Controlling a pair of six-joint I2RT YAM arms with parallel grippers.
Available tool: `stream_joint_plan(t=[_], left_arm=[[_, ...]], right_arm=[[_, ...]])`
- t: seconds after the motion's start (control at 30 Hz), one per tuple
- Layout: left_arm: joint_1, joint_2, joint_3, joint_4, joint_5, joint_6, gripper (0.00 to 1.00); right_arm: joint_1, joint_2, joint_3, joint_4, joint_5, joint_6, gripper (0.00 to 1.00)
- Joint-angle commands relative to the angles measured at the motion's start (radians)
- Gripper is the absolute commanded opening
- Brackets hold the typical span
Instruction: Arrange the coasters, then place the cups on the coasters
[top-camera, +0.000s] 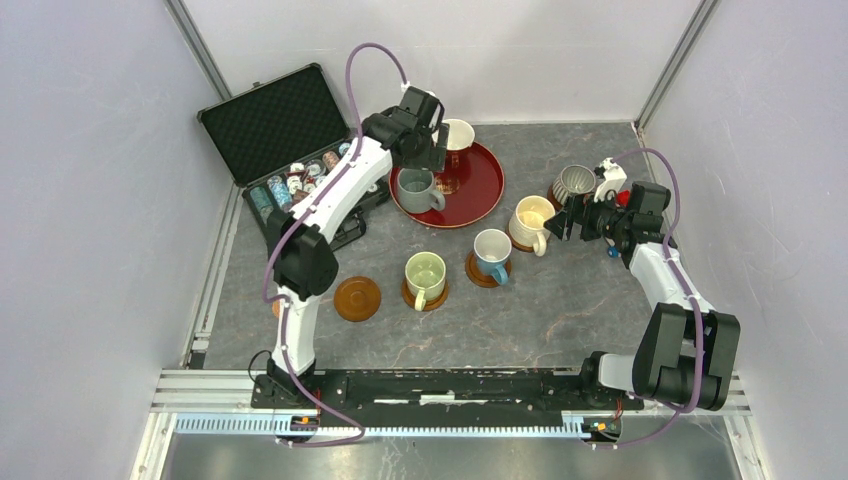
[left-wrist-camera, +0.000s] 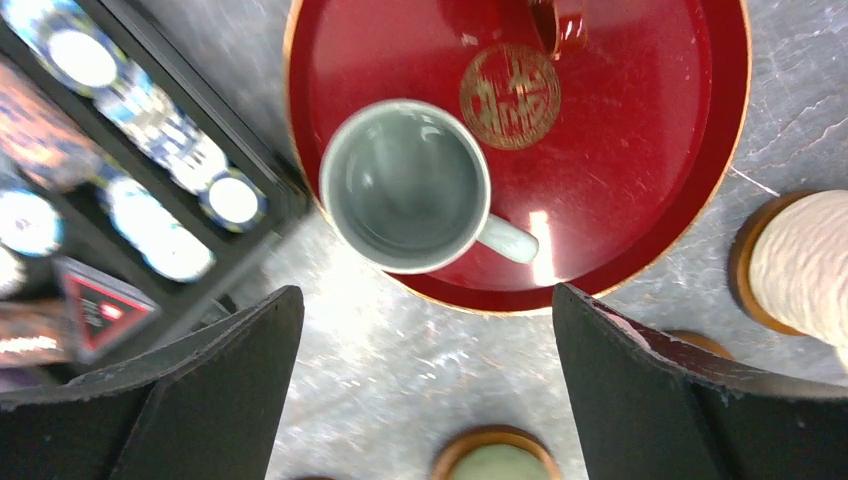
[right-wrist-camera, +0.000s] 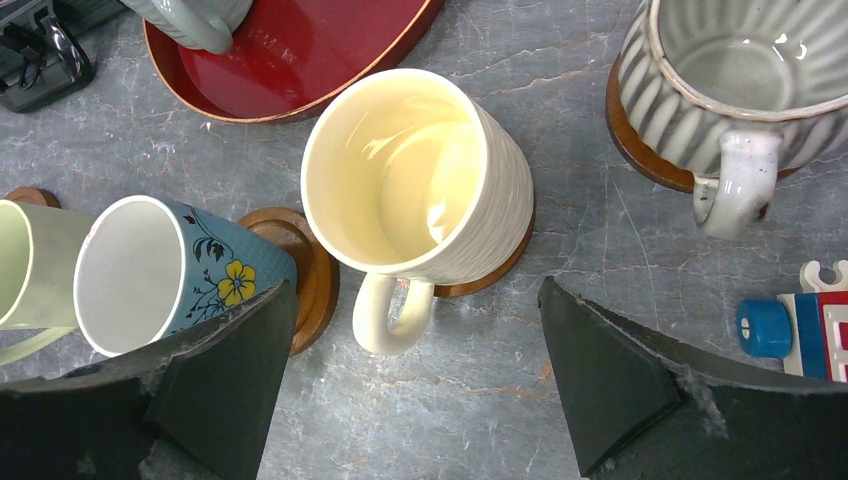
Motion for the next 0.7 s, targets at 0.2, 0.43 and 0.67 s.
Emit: stream_joint_plan(t=[0.2,0.43,0.67], left_arm=[[-0.006,0.110,0.013,-0.120,0.074,-0.540,1.00],[-0.007,0.191,0.037,-0.113,0.064,-0.604,1.00],[-0.005,0.269,0.110,-0.109,0.010,-0.601,1.00]], right_arm=[[-0.007,-0.005,0.013,0.016,-0.006,-0.003,0.98],[-0.008,-0.002,0.015,0.014,-0.004,-0.004,0.98],[-0.008,0.005,0.016,0.013,-0.002,-0.004,0.98]])
